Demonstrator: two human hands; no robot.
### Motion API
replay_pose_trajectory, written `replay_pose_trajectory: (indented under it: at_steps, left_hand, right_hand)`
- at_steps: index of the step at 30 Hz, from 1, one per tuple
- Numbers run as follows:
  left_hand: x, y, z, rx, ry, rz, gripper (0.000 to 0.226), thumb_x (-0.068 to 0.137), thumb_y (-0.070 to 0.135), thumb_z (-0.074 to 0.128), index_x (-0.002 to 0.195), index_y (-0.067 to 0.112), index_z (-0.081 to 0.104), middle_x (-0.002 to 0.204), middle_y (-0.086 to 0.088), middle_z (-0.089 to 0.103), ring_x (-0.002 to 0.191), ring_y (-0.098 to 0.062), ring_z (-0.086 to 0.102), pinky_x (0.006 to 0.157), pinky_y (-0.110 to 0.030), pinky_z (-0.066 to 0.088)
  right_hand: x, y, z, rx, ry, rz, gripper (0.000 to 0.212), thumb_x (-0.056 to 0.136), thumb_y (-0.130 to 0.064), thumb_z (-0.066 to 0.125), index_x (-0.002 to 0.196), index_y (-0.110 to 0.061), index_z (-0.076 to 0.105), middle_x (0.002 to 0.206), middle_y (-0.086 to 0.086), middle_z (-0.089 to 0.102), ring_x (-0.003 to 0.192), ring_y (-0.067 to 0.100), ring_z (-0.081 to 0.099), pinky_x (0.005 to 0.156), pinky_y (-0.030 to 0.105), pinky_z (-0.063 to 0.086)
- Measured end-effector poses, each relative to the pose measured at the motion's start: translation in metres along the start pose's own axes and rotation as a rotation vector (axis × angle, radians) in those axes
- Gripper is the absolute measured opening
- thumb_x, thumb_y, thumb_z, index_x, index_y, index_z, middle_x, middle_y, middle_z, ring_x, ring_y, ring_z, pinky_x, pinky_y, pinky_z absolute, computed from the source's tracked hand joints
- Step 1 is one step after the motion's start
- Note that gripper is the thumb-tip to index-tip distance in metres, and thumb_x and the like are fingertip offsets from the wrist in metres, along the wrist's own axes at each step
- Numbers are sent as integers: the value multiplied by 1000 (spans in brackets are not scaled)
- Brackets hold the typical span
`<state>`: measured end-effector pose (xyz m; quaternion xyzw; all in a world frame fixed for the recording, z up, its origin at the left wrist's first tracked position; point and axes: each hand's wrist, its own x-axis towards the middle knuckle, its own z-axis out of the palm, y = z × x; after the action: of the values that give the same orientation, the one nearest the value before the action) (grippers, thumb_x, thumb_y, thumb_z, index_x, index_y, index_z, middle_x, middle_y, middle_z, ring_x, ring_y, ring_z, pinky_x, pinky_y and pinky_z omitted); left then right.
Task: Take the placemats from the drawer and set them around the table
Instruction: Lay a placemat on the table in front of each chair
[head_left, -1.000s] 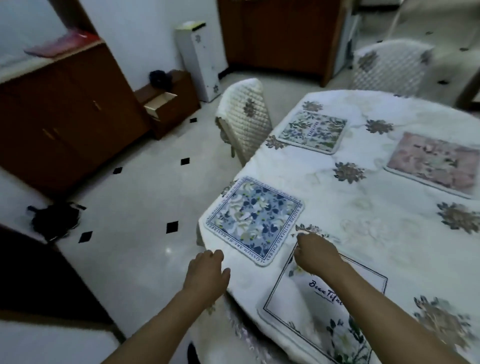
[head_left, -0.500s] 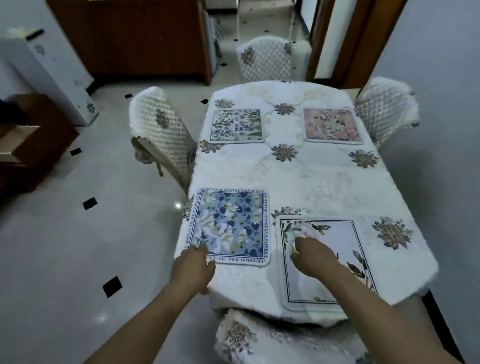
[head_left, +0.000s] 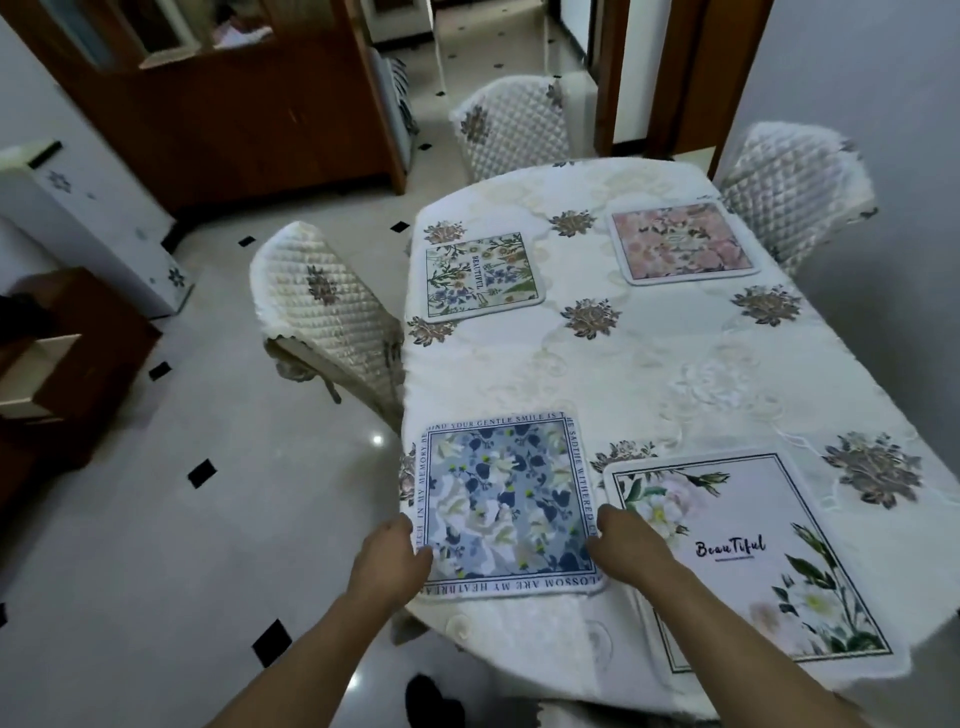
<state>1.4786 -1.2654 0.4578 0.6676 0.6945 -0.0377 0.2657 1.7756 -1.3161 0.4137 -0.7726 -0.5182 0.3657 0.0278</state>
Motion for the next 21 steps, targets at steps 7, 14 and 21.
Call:
replay_pose_trajectory:
  at_steps: [7,14,21]
  left_hand:
    - [113,-35,8,-244,-175,20,33,81,24,56,113,19,61,104,-5,70,92,-27,67,71,-27,50]
    - [160,-42,6,-396,-299,-75,8,89,20,58,89,13,63,85,-5,65,72,-21,60,50,-21,43]
    - [177,-51,-1,-494,-334,32,14,91,21,57,99,17,67,94,-7,72,85,-26,67,79,-38,56]
  right_hand:
    - [46,-28,21,293,167,324,31,80,-32,66,80,-15,40,78,5,51,64,17,50,48,26,32]
    - [50,-51,45,410,239,541,28,91,-33,61,84,-11,45,78,7,48,75,21,48,62,28,34]
    - [31,-78,43,427,437,463,42,94,-18,54,63,-16,26,58,4,28,54,19,28,56,33,20]
